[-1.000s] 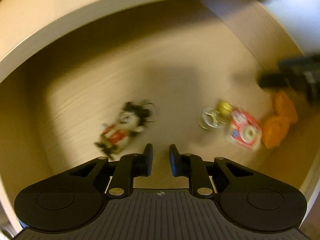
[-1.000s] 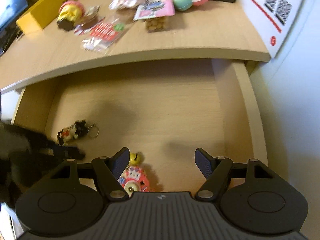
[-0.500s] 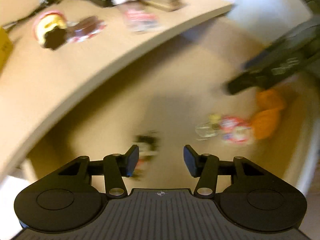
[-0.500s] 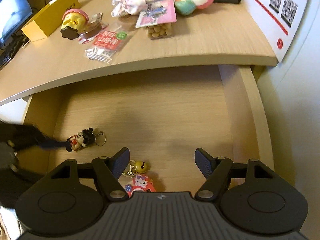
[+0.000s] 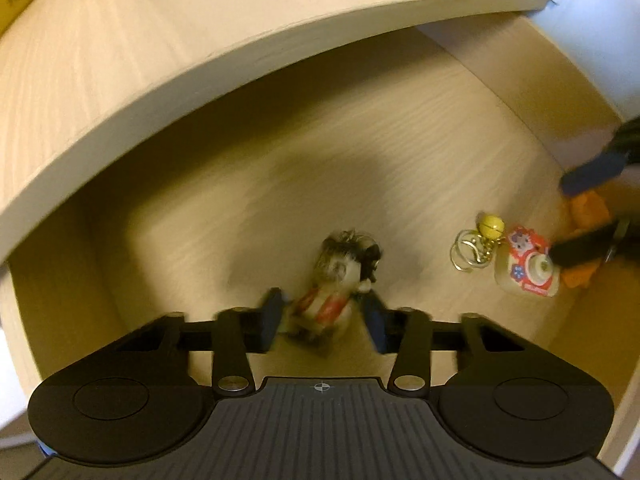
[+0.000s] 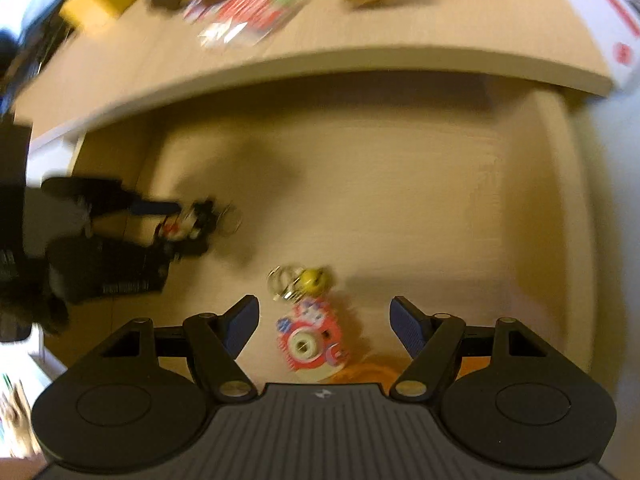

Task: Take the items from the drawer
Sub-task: 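Grasp the red Hello Kitty keychain with the right gripper while left lifts the figure keychain, then carry the Hello Kitty keychain onto the desk with the right gripper while left places the figure, then move both tools back into the drawer toward the orange items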

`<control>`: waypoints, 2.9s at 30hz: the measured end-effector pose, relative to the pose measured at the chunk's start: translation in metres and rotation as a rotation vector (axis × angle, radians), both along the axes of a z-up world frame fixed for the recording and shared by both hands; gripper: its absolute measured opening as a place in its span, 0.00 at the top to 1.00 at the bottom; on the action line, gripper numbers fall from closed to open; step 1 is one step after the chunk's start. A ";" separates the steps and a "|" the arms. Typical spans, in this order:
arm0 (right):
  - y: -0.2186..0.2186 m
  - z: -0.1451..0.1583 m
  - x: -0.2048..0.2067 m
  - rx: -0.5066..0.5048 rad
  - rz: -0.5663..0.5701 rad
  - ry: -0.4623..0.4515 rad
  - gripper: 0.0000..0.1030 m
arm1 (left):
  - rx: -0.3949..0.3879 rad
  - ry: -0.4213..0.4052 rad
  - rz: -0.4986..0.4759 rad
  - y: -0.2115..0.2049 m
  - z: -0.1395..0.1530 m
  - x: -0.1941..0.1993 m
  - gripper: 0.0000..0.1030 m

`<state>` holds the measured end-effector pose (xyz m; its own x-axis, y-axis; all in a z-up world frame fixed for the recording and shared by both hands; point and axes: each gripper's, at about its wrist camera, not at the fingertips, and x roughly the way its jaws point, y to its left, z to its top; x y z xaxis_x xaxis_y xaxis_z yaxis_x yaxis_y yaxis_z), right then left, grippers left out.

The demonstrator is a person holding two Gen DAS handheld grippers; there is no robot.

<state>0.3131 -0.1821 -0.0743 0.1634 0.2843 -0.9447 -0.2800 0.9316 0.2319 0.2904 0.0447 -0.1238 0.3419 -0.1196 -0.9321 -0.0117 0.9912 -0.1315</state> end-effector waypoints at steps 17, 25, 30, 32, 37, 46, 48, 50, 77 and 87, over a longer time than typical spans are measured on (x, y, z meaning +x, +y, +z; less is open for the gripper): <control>0.049 0.007 -0.019 -0.176 0.152 0.010 0.57 | -0.129 -0.134 0.097 0.019 0.088 -0.066 0.66; 0.020 0.144 -0.023 0.009 0.002 -0.295 0.57 | -0.040 -0.464 0.112 0.022 0.205 -0.059 0.66; 0.006 0.205 0.005 0.053 -0.040 -0.499 0.57 | 0.037 -0.511 0.196 0.037 0.211 -0.031 0.66; -0.001 0.211 0.020 0.063 -0.067 -0.521 0.57 | 0.039 -0.496 0.221 0.042 0.197 -0.013 0.66; -0.001 0.202 0.064 0.063 -0.075 -0.520 0.57 | 0.103 -0.441 0.263 0.048 0.150 0.024 0.66; 0.026 0.125 0.109 0.098 -0.022 -0.396 0.57 | 0.197 -0.401 0.271 0.064 0.112 0.044 0.61; 0.035 0.113 0.117 0.099 0.000 -0.381 0.57 | 0.168 -0.419 0.311 0.073 0.118 0.040 0.61; 0.049 0.103 0.126 0.094 0.042 -0.391 0.57 | 0.162 -0.447 0.331 0.080 0.127 0.034 0.61; 0.004 0.144 0.018 -0.035 -0.084 -0.484 0.37 | -0.075 -0.260 0.104 0.008 0.138 -0.025 0.63; -0.061 0.112 -0.042 -0.082 -0.219 -0.301 0.36 | -0.277 -0.038 -0.190 -0.069 0.065 0.003 0.63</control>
